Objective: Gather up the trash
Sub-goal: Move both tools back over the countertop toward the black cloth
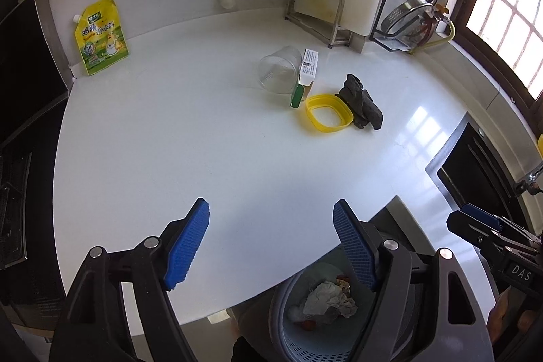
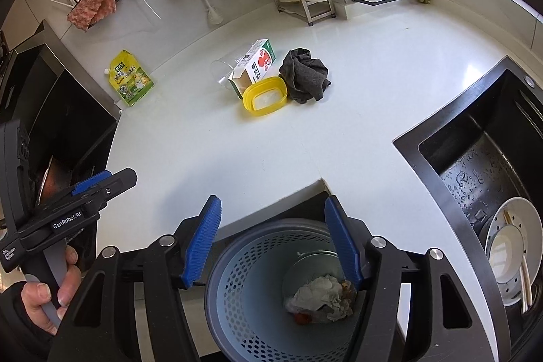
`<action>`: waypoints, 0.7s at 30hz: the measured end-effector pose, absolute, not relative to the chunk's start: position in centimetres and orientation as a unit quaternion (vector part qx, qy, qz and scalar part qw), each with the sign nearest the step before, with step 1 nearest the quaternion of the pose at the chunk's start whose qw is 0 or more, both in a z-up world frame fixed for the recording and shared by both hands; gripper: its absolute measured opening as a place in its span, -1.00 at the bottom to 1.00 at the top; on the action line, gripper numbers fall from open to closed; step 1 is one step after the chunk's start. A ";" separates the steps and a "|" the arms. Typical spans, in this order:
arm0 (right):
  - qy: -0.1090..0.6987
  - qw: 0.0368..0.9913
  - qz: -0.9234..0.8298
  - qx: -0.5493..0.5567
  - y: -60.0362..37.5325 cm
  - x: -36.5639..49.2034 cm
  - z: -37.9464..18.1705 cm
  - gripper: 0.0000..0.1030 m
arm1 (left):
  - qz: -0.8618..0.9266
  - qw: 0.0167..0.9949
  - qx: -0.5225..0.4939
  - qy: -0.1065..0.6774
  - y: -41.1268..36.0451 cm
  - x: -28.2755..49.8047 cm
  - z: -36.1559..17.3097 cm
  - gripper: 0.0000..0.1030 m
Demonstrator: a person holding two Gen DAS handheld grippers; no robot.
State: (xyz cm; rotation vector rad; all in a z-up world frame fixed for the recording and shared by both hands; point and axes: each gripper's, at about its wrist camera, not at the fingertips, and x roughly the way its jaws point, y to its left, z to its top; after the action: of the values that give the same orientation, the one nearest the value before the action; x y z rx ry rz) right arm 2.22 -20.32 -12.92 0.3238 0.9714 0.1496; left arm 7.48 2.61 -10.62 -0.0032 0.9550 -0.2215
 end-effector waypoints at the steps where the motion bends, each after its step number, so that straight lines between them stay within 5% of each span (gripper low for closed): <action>1: 0.464 0.869 0.071 0.155 -20.3 2.6 -12.9 0.19 | -0.106 0.883 -0.002 0.458 2.8 7.9 -10.6 0.45; 21: 0.461 0.872 0.048 0.156 -19.1 9.2 -13.7 0.22 | -0.103 0.885 -0.002 0.453 6.0 15.4 -11.4 0.47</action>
State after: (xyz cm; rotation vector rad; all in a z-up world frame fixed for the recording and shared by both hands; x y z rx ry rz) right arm 9.21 -19.09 -13.65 0.3250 0.9644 0.0996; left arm 15.43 5.97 -11.40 -0.0049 0.9431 -0.2145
